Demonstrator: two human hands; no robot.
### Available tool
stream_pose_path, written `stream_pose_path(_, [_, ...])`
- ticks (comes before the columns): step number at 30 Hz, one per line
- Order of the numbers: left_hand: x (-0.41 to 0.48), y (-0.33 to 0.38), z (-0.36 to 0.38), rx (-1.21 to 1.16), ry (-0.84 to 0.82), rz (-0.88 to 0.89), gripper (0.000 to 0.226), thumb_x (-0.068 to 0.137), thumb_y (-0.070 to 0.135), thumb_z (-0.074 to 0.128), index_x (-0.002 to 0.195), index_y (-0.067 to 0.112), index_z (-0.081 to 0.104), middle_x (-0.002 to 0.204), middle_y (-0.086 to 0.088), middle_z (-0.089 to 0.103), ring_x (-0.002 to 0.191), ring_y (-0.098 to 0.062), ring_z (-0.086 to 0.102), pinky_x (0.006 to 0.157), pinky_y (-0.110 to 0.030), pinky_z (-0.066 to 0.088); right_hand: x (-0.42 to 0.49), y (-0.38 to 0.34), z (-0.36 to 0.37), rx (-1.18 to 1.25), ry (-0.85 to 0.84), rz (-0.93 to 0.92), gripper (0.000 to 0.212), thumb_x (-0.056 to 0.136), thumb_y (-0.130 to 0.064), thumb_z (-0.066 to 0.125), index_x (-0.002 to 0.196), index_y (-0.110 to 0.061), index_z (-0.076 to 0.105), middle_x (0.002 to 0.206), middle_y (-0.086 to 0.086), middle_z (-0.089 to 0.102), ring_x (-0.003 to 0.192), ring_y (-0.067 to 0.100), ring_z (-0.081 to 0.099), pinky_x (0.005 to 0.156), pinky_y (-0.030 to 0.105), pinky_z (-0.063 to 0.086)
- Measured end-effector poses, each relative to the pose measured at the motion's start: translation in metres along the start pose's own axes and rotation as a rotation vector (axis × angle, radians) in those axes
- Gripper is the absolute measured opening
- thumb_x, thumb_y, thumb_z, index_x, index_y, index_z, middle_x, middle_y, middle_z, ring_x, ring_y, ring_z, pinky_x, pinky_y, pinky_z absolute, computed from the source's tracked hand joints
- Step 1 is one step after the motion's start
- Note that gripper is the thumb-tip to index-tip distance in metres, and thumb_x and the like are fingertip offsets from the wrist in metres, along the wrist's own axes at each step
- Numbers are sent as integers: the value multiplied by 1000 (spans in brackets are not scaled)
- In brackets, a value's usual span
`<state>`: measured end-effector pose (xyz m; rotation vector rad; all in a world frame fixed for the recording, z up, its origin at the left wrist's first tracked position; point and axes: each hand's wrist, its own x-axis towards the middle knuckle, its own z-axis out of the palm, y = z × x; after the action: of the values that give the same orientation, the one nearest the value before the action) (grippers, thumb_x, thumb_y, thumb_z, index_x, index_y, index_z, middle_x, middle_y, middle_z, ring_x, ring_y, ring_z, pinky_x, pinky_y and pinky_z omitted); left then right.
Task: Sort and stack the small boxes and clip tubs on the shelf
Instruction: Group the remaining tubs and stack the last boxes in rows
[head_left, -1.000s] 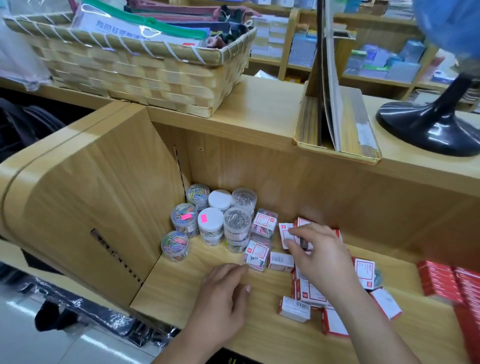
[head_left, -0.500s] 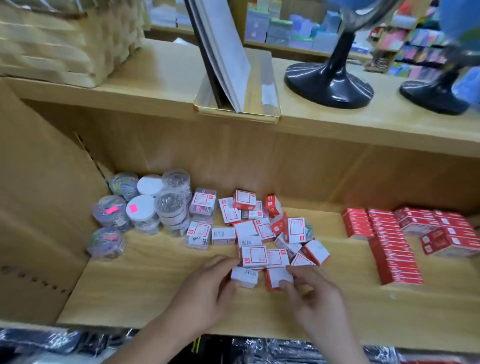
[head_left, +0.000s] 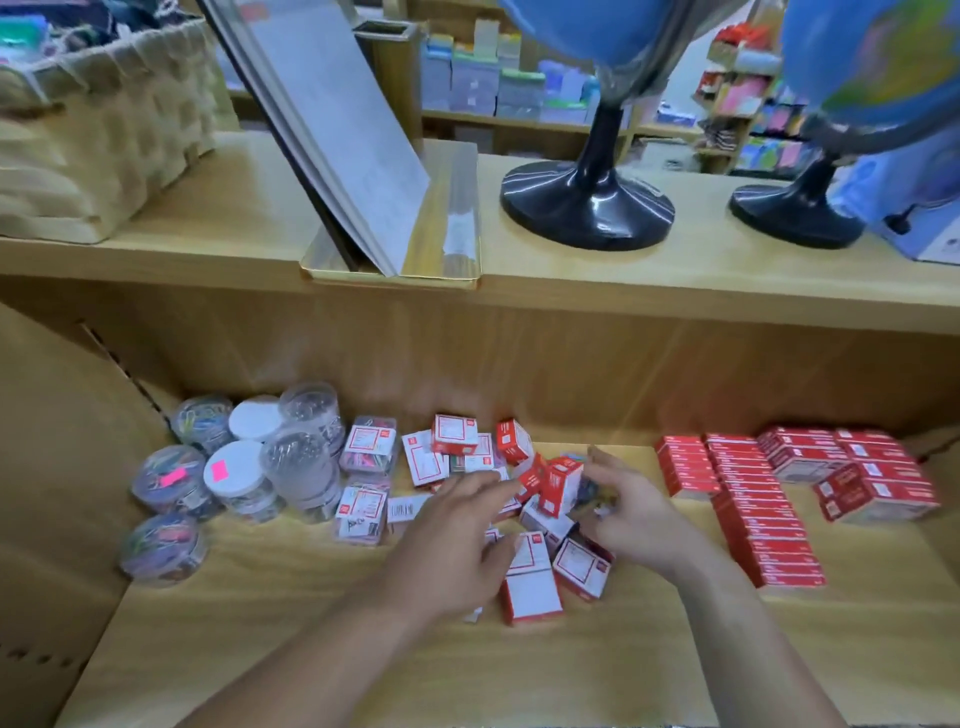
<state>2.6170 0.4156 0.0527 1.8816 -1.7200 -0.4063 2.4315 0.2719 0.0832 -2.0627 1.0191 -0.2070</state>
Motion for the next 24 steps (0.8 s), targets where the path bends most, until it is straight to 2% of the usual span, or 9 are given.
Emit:
stream_pose_path(3, [-2,-6,2,-33,18,-10,56,91,31,62,146,25,52,143,6,52,132,-11,45,108,-18,33,8,6,-1,50,105,-40,48,78,4,71,95,-41,68,111,-9,68,98,-13,59,85,6,43])
stream_pose_path(6, [-3,-5,1,-82,62,-23,52,90,30,61,142,23,57,142,6,54,133,-12,49,110,-30,42,17,17,4,45,185,7,44,73,-6,76,87,-48,68,109,-12,68,96,-1,63,86,22,52])
stream_pose_path(8, [-5,-6,-2,-94,117,-29,48,91,31,60,138,22,60,141,8,55,133,-11,49,109,-31,45,16,16,3,-69,279,55,42,72,-16,78,100,-45,67,107,-13,60,99,6,62,83,30,53])
stream_pose_path(11, [-10,-7,-11,-93,197,-32,45,92,31,61,136,23,62,142,10,55,134,-9,49,107,-27,44,7,10,-5,-218,534,17,63,72,-18,81,131,-22,60,114,-3,53,103,18,58,81,28,47])
stream_pose_path(14, [-21,-9,-17,-101,245,-38,43,92,31,61,134,22,63,141,11,55,130,-7,52,106,-27,46,-6,-7,-12,-218,650,6,68,73,-16,81,137,-15,57,118,-1,51,105,18,58,83,28,46])
stream_pose_path(17, [-34,-8,-25,-165,320,-44,41,90,28,67,131,21,66,136,14,57,119,1,58,100,-24,48,-19,-41,-5,78,636,5,62,72,-20,85,129,-18,62,115,-6,55,99,6,61,84,26,52])
stream_pose_path(20, [-50,1,-36,-286,374,-39,48,85,29,77,131,24,63,130,17,60,120,-2,60,97,-25,50,-37,-90,22,429,473,-4,42,76,-13,83,111,-26,66,101,-14,70,80,-5,66,67,10,50])
stream_pose_path(22, [-65,7,-46,-371,419,-120,55,77,36,83,127,35,58,122,20,64,115,-7,63,96,-26,51,-47,-117,52,608,305,8,28,82,-12,78,104,-27,68,87,-17,74,68,-3,64,62,11,49])
stream_pose_path(24, [-82,9,-55,-518,489,-227,56,70,42,85,117,41,55,115,18,68,108,-11,67,95,-33,53,-55,-137,83,719,154,51,14,89,-21,72,103,-20,72,81,-5,72,65,8,62,63,19,53])
